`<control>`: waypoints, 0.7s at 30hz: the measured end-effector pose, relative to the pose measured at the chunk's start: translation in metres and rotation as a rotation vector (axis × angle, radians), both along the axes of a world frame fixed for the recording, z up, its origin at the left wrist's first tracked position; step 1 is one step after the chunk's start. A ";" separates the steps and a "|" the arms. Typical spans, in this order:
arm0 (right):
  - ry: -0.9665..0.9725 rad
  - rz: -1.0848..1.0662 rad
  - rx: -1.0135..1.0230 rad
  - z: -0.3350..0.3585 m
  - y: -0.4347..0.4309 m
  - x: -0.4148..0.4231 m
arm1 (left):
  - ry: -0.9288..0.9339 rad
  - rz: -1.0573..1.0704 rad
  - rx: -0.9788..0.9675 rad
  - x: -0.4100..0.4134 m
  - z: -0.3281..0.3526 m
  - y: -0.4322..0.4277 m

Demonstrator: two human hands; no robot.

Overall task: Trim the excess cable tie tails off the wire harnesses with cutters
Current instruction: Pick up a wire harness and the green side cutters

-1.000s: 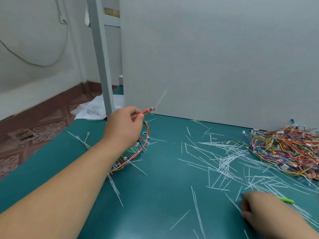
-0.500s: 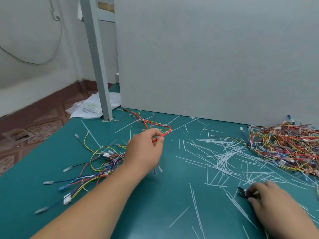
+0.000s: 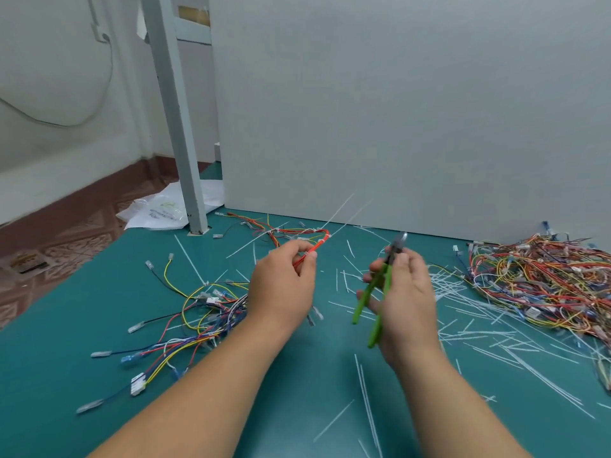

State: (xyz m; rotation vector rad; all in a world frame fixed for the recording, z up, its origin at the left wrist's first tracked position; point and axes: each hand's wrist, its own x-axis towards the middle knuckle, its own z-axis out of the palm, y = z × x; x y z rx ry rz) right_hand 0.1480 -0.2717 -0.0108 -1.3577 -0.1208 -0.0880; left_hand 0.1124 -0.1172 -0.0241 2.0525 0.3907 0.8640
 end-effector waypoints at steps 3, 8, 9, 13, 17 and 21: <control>0.201 0.042 0.178 -0.012 0.030 0.000 | -0.008 0.005 0.065 0.005 -0.005 -0.007; 0.241 0.184 0.213 -0.047 0.040 -0.006 | -0.056 -0.017 0.478 -0.011 -0.034 -0.012; 0.258 0.226 0.183 -0.048 0.040 -0.005 | -0.050 -0.036 0.563 -0.015 -0.040 -0.013; 0.341 0.336 0.275 -0.046 0.038 0.006 | -0.004 -0.055 0.754 -0.021 -0.035 -0.012; 0.432 0.334 0.429 -0.046 0.037 0.017 | -0.011 -0.192 0.773 -0.026 -0.019 -0.008; 0.461 0.268 0.648 -0.040 0.029 0.028 | 0.111 -0.004 0.484 -0.030 -0.017 0.030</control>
